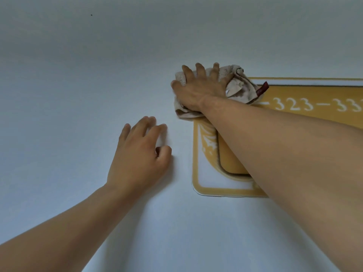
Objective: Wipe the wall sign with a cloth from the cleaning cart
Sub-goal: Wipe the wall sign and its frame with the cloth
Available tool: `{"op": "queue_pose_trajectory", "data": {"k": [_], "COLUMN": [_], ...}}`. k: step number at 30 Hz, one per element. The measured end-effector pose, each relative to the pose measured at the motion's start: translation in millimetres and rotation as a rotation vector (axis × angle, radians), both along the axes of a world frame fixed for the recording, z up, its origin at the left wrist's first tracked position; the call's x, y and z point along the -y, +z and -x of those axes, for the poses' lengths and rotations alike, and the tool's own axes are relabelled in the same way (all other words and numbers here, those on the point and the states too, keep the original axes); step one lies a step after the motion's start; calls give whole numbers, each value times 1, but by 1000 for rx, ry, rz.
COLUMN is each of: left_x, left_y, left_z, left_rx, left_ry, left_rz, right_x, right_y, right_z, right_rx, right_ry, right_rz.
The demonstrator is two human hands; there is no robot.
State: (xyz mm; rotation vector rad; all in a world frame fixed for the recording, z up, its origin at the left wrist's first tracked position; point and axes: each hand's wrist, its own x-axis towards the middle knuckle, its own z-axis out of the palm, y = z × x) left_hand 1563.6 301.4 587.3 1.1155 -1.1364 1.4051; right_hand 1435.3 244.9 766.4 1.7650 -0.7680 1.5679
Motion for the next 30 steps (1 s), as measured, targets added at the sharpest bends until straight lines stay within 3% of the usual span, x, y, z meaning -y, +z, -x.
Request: {"op": "queue_pose_trajectory", "data": {"k": [11, 30], "left_x": [-2, -27], "left_y": [-3, 6], "left_z": [7, 45], "left_rx": [-42, -84], "left_ry": [74, 506], "left_rz": [-9, -192], "right_x": [7, 22], "right_y": [-50, -156], "right_z": [4, 56], "right_rx": [-95, -384], "right_ry": [6, 76], "right_rz": [78, 203]}}
